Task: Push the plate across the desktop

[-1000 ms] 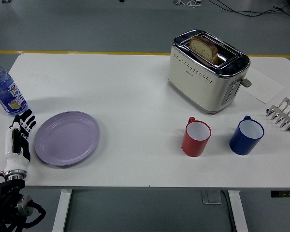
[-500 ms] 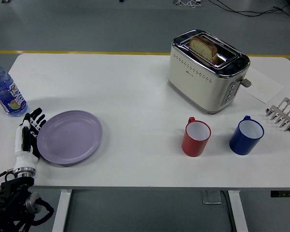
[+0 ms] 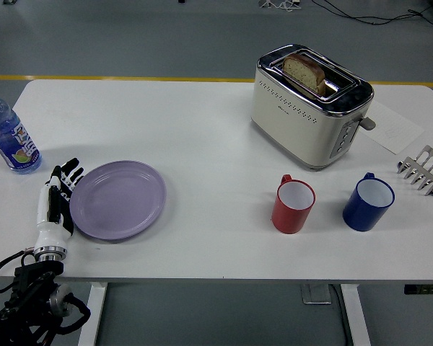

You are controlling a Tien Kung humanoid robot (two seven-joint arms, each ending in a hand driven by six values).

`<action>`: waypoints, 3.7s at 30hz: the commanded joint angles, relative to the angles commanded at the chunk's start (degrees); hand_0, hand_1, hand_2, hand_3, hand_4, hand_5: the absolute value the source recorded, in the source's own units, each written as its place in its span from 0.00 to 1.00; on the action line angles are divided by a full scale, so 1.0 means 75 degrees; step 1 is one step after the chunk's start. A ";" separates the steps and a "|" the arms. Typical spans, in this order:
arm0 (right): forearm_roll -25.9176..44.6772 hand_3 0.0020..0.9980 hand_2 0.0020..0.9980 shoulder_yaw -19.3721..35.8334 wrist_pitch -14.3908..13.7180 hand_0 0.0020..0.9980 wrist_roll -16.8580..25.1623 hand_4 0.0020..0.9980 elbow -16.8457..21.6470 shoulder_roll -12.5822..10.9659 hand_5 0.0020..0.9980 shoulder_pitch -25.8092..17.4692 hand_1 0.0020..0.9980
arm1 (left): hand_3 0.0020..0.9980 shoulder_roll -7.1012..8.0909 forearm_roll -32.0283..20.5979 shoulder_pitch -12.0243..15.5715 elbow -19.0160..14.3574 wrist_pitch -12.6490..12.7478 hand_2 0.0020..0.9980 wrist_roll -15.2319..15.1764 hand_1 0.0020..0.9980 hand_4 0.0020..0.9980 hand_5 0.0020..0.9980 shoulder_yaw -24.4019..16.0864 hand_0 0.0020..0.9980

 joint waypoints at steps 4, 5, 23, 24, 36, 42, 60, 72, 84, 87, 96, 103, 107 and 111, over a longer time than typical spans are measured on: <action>-0.0002 0.57 0.59 -0.0006 0.0003 0.61 -0.0002 0.37 0.0000 0.0005 0.25 0.0013 0.52 | 0.73 -0.0045 -0.0077 -0.0081 0.0025 0.0049 0.87 0.0000 0.84 0.45 1.00 0.0321 0.83; -0.0004 0.57 0.59 -0.0006 0.0003 0.61 -0.0002 0.37 0.0000 0.0005 0.25 0.0015 0.52 | 0.73 -0.0053 -0.0089 -0.0094 0.0027 0.0058 0.87 0.0000 0.84 0.45 1.00 0.0363 0.83; -0.0020 0.57 0.59 -0.0037 0.0017 0.61 -0.0005 0.37 0.0000 0.0004 0.25 0.0026 0.52 | 0.73 -0.0347 -0.0808 -0.0679 0.0074 0.0317 0.87 0.0000 0.84 0.44 1.00 0.1968 0.82; -0.0019 0.57 0.59 -0.0039 0.0017 0.61 -0.0007 0.37 0.0000 0.0005 0.25 0.0030 0.52 | 0.73 -0.0352 -0.0874 -0.0703 0.0079 0.0331 0.87 0.0000 0.84 0.44 1.00 0.2117 0.82; 0.0019 0.57 0.59 -0.0077 0.0020 0.61 -0.0016 0.37 0.0000 0.0003 0.25 -0.0028 0.52 | 0.75 -0.0476 -0.1252 -0.1093 -0.0009 0.0362 0.87 0.0000 0.84 0.45 1.00 0.3123 0.82; -0.0017 0.57 0.59 -0.0077 0.0029 0.61 -0.0018 0.37 0.0000 0.0003 0.25 -0.0064 0.52 | 0.74 -0.0481 -0.1402 -0.1330 -0.0086 0.0304 0.87 0.0000 0.84 0.44 1.00 0.3724 0.82; 0.0078 0.58 0.59 -0.0137 0.0017 0.61 0.0011 0.36 0.0000 -0.0010 0.25 -0.0046 0.52 | 0.74 -0.0481 -0.1434 -0.1542 -0.0184 0.0317 0.87 0.0000 0.84 0.44 1.00 0.3871 0.82; 0.0006 0.58 0.59 -0.0047 0.0008 0.61 0.0018 0.36 0.0000 -0.0058 0.25 -0.0028 0.52 | 0.66 -0.0477 -0.0686 -0.0997 -0.0907 0.0678 0.75 0.0000 0.73 0.44 1.00 0.1460 0.74; -0.0086 0.58 0.59 0.0046 0.0009 0.61 0.0024 0.36 0.0000 -0.0091 0.25 -0.0028 0.52 | 0.57 0.0300 0.0066 -0.0117 -0.1746 -0.0014 0.60 0.1106 0.59 0.44 1.00 -0.1282 0.50; -0.0119 0.58 0.59 0.0079 0.0009 0.61 0.0021 0.36 0.0000 -0.0085 0.25 -0.0039 0.52 | 0.57 0.0504 0.0175 0.0139 -0.1985 -0.0107 0.60 0.1367 0.59 0.44 1.00 -0.1821 0.50; -0.0049 0.58 0.59 0.0072 -0.0006 0.61 0.0026 0.36 0.0000 -0.0089 0.25 -0.0084 0.52 | 0.57 0.1157 -0.0043 0.0820 -0.2277 -0.1260 0.61 0.2976 0.61 0.45 0.99 -0.3340 0.53; 0.0050 0.58 0.59 0.0041 -0.0021 0.61 0.0025 0.36 0.0000 -0.0089 0.25 -0.0101 0.52 | 0.58 0.1564 -0.0318 0.1015 -0.2117 -0.1972 0.62 0.3668 0.62 0.45 0.96 -0.3938 0.54; 0.0065 0.58 0.59 0.0039 -0.0023 0.61 0.0027 0.36 0.0000 -0.0093 0.25 -0.0116 0.52 | 0.58 0.1704 -0.0342 0.1060 -0.1995 -0.2204 0.62 0.3762 0.62 0.45 0.96 -0.4045 0.54; 0.0087 0.58 0.59 0.0024 -0.0025 0.61 0.0027 0.36 0.0000 -0.0097 0.25 -0.0140 0.52 | 0.58 0.1781 -0.0264 0.1114 -0.1921 -0.2362 0.61 0.3988 0.61 0.45 0.96 -0.4096 0.49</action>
